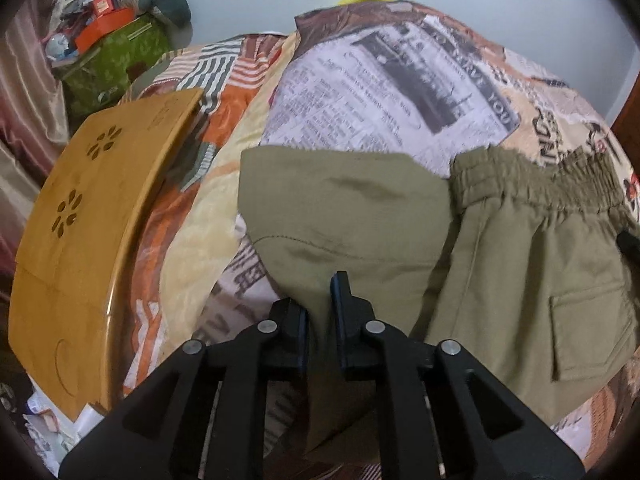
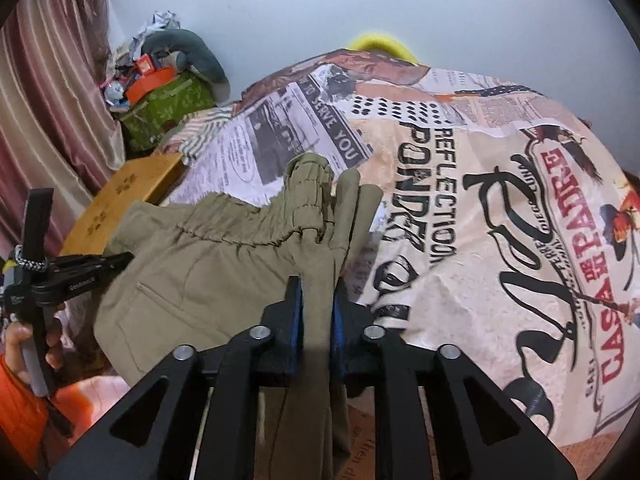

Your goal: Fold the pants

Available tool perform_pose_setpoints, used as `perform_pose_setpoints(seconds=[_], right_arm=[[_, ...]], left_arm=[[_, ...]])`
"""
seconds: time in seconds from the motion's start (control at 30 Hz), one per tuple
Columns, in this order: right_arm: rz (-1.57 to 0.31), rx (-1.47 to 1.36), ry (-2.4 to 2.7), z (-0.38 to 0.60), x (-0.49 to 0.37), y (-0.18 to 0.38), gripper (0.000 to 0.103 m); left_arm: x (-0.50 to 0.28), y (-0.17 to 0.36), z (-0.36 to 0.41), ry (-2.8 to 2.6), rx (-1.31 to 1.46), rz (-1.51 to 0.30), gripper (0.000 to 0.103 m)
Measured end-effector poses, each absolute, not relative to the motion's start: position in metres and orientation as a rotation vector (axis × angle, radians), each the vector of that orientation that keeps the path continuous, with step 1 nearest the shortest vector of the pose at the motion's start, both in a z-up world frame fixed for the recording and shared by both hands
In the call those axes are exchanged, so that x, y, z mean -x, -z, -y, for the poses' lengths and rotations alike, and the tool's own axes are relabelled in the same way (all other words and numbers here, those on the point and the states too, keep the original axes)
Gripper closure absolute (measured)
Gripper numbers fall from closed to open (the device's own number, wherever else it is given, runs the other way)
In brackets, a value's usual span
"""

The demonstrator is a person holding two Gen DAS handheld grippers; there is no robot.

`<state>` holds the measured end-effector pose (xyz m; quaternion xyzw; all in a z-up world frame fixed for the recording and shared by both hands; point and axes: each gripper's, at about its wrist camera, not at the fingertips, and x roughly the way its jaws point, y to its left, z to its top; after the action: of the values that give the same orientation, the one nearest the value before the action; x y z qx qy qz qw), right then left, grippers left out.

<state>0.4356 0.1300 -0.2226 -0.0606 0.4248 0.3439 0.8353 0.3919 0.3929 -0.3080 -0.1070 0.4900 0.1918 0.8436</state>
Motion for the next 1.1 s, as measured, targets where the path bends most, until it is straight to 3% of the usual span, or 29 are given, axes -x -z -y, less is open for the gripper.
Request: perform_pose_setpoints(seconds=[0.27, 0.5, 0.93, 1.1], right_arm=[[-0.921, 0.194, -0.675, -0.113, -0.425, 0.221, 0.066], [-0.927, 0.181, -0.651, -0.092, -0.410, 0.199, 0.065], [-0.680, 0.088, -0.754, -0.057, -0.322, 0.063, 0.065], [-0.551, 0.069, -0.792, -0.042, -0.272, 0.014, 0.065]], left_arm=[[-0.371, 0.305, -0.374, -0.416, 0.100, -1.083, 0.089], [-0.349, 0.280, -0.352, -0.409, 0.034, -1.100, 0.088], [-0.257, 0.120, -0.270, -0.319, 0.047, -0.794, 0.088], [-0.205, 0.053, -0.228, -0.287, 0.038, -0.623, 0.076]])
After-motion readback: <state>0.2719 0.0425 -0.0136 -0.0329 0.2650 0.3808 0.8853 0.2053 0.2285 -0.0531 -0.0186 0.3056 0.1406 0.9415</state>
